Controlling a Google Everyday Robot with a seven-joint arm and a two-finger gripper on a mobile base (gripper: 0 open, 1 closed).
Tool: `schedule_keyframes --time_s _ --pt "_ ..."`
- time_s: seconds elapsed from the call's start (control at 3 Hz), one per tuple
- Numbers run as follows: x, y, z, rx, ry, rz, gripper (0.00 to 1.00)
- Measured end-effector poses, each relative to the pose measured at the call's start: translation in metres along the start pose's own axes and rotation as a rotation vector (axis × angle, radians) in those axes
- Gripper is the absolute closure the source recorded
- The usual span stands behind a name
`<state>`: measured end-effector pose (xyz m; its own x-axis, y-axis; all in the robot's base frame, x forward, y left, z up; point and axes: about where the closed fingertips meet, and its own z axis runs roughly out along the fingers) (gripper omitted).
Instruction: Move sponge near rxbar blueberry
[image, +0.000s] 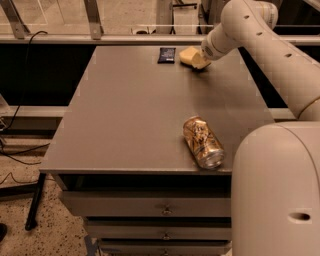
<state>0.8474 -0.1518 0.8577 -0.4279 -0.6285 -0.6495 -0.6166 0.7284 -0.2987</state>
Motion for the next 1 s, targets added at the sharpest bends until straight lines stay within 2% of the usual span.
schedule_keyframes --time_s 0.33,0.67,1.0 --pt "-0.009 0.007 0.007 -0.033 -0.015 -0.021 0.07" --pt "-0.017 0.014 0.009 -0.06 -0.034 -0.037 0.0" --pt "-0.017 0.014 -0.005 -0.064 -0.065 -0.028 0.0"
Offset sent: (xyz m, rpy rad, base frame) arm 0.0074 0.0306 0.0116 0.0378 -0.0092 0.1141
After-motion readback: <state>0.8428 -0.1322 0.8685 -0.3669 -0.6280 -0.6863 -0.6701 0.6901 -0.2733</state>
